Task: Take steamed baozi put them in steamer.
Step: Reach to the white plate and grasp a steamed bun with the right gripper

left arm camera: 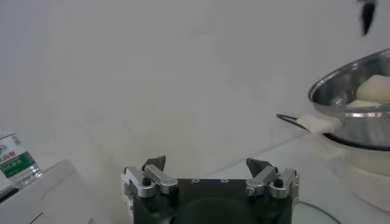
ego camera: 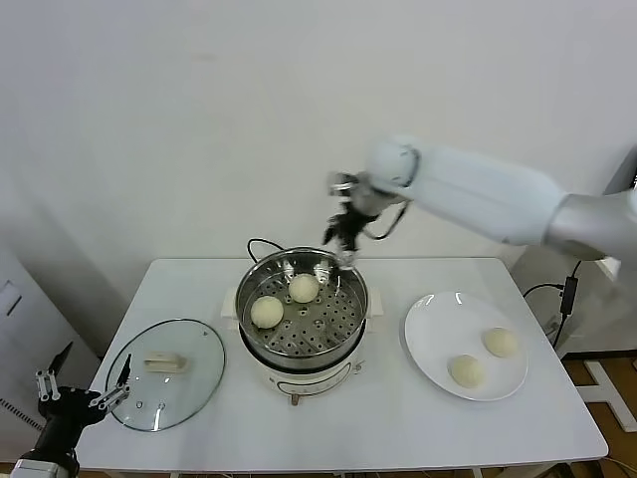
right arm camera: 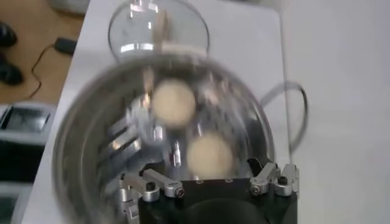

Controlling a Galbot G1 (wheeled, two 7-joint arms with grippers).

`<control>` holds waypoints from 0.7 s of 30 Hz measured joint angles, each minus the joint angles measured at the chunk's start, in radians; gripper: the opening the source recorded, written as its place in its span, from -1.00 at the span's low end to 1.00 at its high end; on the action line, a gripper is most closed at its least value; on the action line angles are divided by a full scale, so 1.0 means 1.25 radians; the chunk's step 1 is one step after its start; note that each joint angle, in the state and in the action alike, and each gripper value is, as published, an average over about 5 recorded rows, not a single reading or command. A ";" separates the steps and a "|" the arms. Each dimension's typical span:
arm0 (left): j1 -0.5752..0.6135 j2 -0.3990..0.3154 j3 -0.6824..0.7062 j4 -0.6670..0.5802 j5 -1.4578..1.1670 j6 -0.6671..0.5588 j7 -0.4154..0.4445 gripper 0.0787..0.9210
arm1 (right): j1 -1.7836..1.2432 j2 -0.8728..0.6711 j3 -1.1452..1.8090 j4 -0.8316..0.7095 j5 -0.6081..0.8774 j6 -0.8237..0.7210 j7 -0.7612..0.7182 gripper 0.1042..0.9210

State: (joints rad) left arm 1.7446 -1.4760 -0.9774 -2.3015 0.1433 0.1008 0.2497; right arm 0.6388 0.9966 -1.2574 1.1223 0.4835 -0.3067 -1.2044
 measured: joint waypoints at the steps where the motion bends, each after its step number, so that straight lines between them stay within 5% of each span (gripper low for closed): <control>1: -0.001 0.000 0.002 0.000 0.002 0.000 0.000 0.77 | -0.009 -0.022 0.008 0.000 -0.026 0.015 -0.013 0.76; 11: 0.002 0.000 0.026 0.000 0.026 -0.001 -0.005 0.77 | -0.200 -0.192 0.139 -0.004 -0.263 0.129 -0.070 0.76; 21: 0.002 -0.001 0.040 0.000 0.046 0.003 -0.006 0.77 | -0.380 -0.249 0.255 0.005 -0.379 0.174 -0.088 0.76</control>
State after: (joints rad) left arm 1.7471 -1.4778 -0.9277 -2.3016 0.2003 0.1048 0.2419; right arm 0.1635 0.6857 -0.9386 1.1291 0.0104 -0.0897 -1.3143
